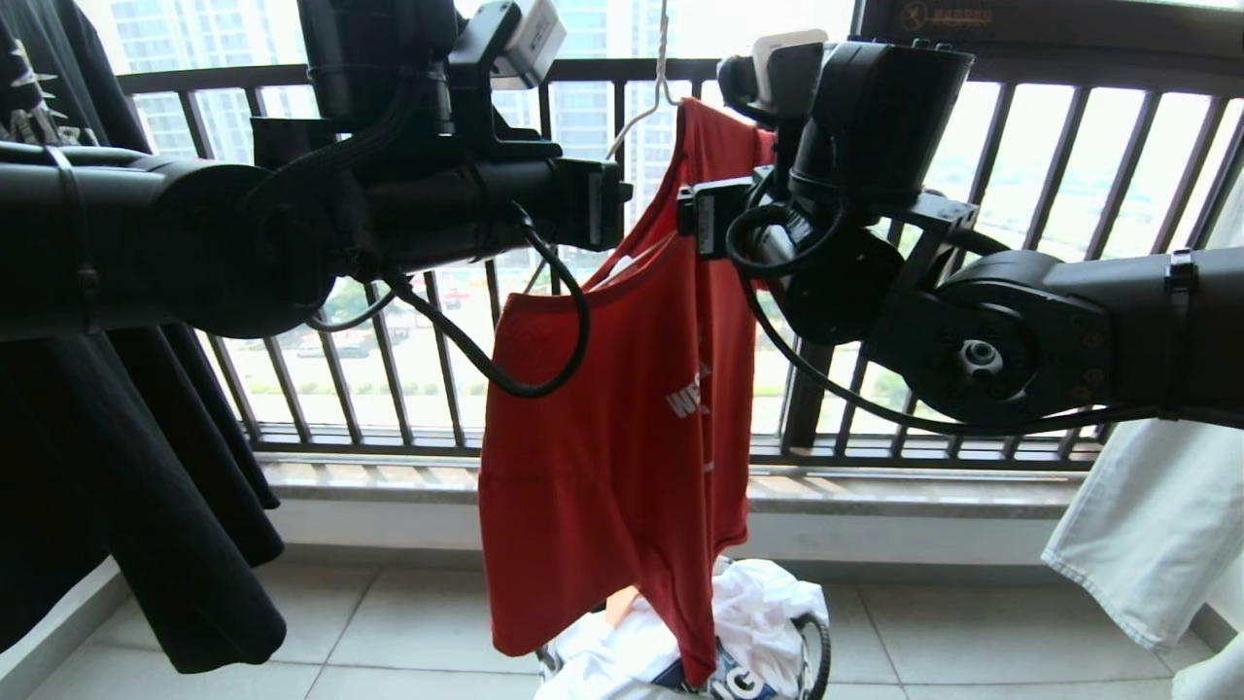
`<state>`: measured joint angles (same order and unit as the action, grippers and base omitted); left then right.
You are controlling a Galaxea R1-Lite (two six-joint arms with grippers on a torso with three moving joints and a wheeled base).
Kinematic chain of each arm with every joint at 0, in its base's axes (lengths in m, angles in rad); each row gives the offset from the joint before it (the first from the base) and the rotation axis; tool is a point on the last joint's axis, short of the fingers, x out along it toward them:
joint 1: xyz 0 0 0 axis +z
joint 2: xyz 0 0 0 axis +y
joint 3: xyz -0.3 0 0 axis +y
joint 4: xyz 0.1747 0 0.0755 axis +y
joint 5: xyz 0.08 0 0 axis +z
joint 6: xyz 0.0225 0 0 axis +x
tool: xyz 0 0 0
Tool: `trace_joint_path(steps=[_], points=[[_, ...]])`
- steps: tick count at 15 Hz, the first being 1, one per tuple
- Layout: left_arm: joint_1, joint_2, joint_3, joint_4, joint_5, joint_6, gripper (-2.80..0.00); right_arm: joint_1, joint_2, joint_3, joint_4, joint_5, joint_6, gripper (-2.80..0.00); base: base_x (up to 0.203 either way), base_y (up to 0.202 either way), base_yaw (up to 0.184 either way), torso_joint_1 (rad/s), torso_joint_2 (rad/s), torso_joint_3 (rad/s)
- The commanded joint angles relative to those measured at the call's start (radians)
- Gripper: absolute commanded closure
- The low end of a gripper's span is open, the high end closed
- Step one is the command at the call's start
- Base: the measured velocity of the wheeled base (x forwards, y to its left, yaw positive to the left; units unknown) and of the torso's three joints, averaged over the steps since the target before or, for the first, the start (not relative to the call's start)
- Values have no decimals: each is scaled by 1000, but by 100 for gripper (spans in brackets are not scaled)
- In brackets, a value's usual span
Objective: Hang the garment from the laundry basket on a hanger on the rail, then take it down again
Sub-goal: Hang the clothes on the clothes rack
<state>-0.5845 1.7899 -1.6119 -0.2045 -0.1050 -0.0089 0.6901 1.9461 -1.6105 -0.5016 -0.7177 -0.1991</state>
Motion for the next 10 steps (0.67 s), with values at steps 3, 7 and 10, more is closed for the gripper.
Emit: trace_joint_path(steps=[3, 7, 10], points=[[-2, -12, 12, -1, -2, -11, 0, -42, 33, -107, 47, 2, -15, -280, 0, 0, 0, 0, 0, 0], [-2, -12, 13, -1, -2, -13, 0, -58, 84, -248, 116, 4, -31, 0, 0, 0, 0, 0, 0, 0], [-2, -14, 33, -1, -1, -11, 0, -60, 95, -304, 143, 4, -43, 0, 0, 0, 0, 0, 0, 0]])
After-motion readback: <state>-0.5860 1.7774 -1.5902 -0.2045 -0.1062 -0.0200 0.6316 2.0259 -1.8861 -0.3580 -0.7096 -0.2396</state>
